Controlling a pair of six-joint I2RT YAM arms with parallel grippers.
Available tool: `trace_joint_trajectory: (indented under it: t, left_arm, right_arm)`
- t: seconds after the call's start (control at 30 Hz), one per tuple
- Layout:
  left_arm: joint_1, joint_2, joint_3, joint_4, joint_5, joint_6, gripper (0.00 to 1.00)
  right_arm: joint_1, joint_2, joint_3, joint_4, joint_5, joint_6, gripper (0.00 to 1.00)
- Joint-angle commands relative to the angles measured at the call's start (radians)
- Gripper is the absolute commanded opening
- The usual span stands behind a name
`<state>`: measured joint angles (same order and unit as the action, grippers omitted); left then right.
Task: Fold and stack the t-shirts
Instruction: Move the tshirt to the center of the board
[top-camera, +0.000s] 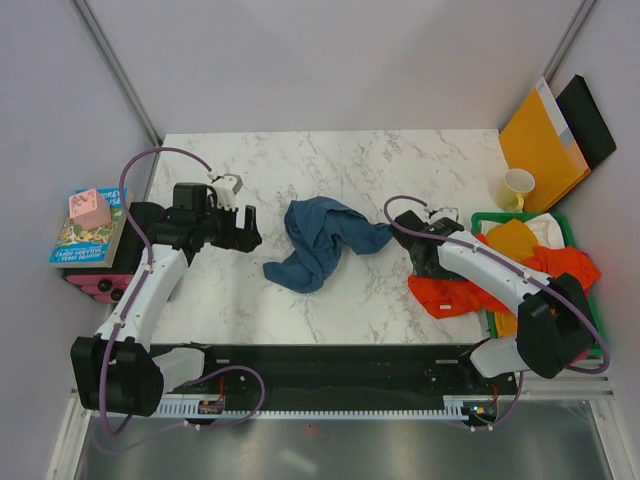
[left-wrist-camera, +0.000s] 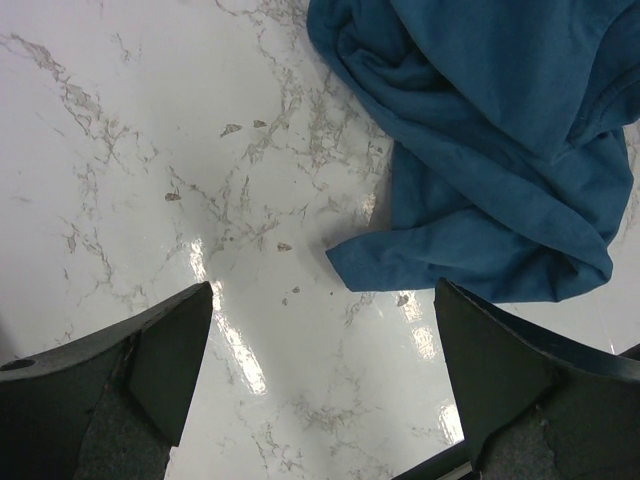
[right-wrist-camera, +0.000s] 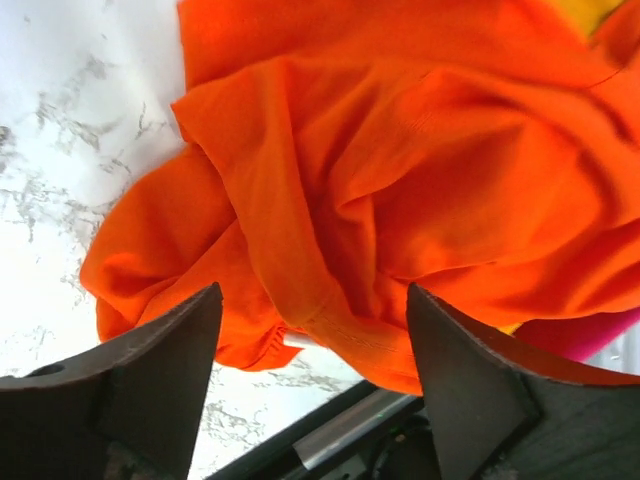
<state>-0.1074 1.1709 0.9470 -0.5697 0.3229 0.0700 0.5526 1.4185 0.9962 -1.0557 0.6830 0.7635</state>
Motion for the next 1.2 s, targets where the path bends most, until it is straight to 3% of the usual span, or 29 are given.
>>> trace_joint_trajectory:
  t: [0.0,0.17,0.23,0.37,0.4,0.53,0.6,0.67,0.8,0.93,1.17]
  left_arm:
    - [-0.003,-0.017,-0.002,0.03,0.027,-0.016,1.0]
    - [-0.005,-0.025,-0.011,0.027,0.024,-0.013,1.0]
    - [-0.005,-0.025,-0.011,0.025,0.024,-0.013,1.0]
    - [-0.005,-0.024,-0.011,0.025,0.024,-0.013,1.0]
    - [-0.005,-0.024,-0.011,0.025,0.021,-0.013,1.0]
    - [-0.005,-0.024,-0.008,0.019,0.016,-0.01,1.0]
    - [-0.006,-0.025,-0.008,0.021,0.015,-0.01,1.0]
    - [-0.006,-0.025,-0.008,0.021,0.018,-0.012,1.0]
    - [-0.008,-0.025,-0.005,0.019,0.021,-0.013,1.0]
    - [-0.011,-0.022,-0.002,0.019,0.024,-0.013,1.0]
    - [-0.015,-0.025,0.012,0.004,0.024,-0.007,1.0]
  right_arm:
    - [-0.003,-0.036,-0.082,0.098,-0.027,0.123,0.76]
    - [-0.01,-0.035,-0.122,0.111,0.047,0.171,0.7]
    - [-0.016,-0.027,-0.131,0.114,0.072,0.183,0.58]
    - [-0.026,-0.035,-0.139,0.106,0.111,0.2,0.03]
    - [-0.026,-0.055,-0.131,0.096,0.124,0.209,0.0]
    - [-0.028,-0.211,-0.044,0.025,0.239,0.269,0.0]
    - [-0.037,-0.286,0.105,-0.049,0.343,0.254,0.0]
    - [-0.085,-0.296,0.296,-0.125,0.415,0.191,0.0]
    - [-0.184,-0.247,0.515,-0.202,0.597,0.045,0.0]
    - [-0.367,-0.248,0.513,-0.204,0.564,-0.004,0.0]
    - [-0.65,-0.395,0.326,-0.083,0.469,-0.047,0.0]
